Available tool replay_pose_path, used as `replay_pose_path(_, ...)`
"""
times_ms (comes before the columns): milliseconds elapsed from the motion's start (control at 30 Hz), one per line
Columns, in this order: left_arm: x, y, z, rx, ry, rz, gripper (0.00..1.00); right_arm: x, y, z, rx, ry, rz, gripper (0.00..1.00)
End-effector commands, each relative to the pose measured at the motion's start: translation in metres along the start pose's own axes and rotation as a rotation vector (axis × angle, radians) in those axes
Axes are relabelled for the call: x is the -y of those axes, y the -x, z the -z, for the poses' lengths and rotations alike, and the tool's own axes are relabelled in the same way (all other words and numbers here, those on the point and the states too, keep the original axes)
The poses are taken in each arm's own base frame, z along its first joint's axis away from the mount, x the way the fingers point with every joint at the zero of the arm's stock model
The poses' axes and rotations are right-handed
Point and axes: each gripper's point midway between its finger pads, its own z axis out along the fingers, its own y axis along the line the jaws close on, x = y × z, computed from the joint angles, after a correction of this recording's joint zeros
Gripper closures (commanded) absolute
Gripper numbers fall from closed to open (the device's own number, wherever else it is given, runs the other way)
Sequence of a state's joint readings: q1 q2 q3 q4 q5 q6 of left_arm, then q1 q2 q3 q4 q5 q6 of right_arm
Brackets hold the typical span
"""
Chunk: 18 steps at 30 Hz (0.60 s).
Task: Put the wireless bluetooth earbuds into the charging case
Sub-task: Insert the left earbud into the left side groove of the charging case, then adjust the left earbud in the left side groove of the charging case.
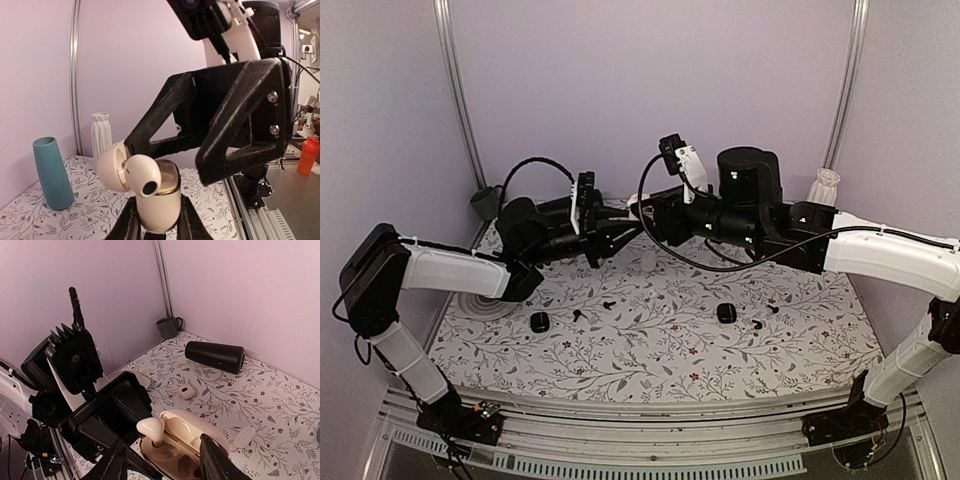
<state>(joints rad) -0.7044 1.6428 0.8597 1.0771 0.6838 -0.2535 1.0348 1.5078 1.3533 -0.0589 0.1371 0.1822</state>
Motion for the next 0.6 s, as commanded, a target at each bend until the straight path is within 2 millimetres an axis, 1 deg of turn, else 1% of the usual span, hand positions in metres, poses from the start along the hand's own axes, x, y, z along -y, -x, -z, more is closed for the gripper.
replay_pose_path(0, 0.005, 0.014, 0.002, 0.024, 0.009, -0.056, 1.0, 0.003, 0.037, 0.021, 0.054, -0.029, -0.054, 0.56)
replay_pose_path(67, 0.006, 0.014, 0.001, 0.016, 0.008, -0.067, 1.0, 0.004, 0.041, 0.021, 0.042, -0.034, -0.055, 0.6)
replay_pose_path(200, 0.009, 0.01, -0.002, -0.021, -0.032, -0.08, 1.0, 0.011, 0.059, 0.027, 0.033, -0.045, -0.046, 0.63)
replay_pose_path(300, 0.008, 0.007, -0.001, -0.043, -0.024, -0.085, 1.0, 0.017, 0.067, 0.03, 0.007, -0.041, -0.027, 0.64)
replay_pose_path(333, 0.007, 0.007, -0.001, -0.049, -0.012, -0.089, 1.0, 0.017, 0.067, 0.03, -0.012, -0.037, -0.02, 0.64)
replay_pose_path(400, 0.001, 0.003, 0.001, -0.07, 0.029, -0.098, 1.0, 0.018, 0.057, 0.023, -0.083, -0.048, -0.009, 0.65)
replay_pose_path(433, -0.004, 0.001, 0.002, -0.081, 0.058, -0.101, 1.0, 0.018, 0.058, 0.02, -0.104, -0.051, -0.011, 0.65)
replay_pose_path(567, -0.029, -0.004, 0.009, -0.109, 0.22, -0.123, 1.0, 0.019, 0.043, 0.008, -0.201, -0.073, -0.062, 0.62)
